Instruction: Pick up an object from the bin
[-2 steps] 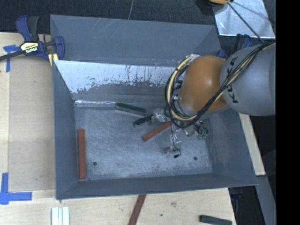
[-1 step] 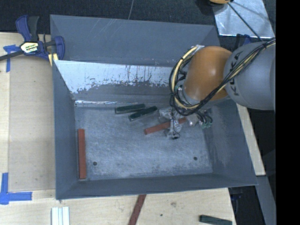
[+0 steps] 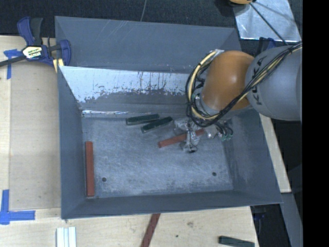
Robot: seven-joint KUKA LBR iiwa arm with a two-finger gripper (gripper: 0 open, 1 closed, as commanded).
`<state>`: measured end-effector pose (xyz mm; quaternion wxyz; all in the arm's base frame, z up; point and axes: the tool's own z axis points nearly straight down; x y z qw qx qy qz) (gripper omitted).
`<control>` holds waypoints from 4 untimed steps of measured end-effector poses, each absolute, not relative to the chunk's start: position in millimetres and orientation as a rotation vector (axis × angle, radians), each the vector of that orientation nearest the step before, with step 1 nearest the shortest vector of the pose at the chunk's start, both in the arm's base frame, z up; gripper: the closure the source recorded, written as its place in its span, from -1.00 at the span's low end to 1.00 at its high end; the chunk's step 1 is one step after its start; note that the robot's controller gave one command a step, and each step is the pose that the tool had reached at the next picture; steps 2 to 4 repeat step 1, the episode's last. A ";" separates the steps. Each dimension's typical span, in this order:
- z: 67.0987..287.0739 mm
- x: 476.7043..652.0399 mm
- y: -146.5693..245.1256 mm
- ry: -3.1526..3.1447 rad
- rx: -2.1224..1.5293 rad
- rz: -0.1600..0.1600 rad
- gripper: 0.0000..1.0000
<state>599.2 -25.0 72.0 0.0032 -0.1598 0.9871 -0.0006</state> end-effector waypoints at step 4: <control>266.3 611.8 -39.7 3.108 -0.348 -0.003 1.00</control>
Offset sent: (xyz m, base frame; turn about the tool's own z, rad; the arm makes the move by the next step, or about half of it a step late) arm 0.0000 0.0000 0.0000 0.0000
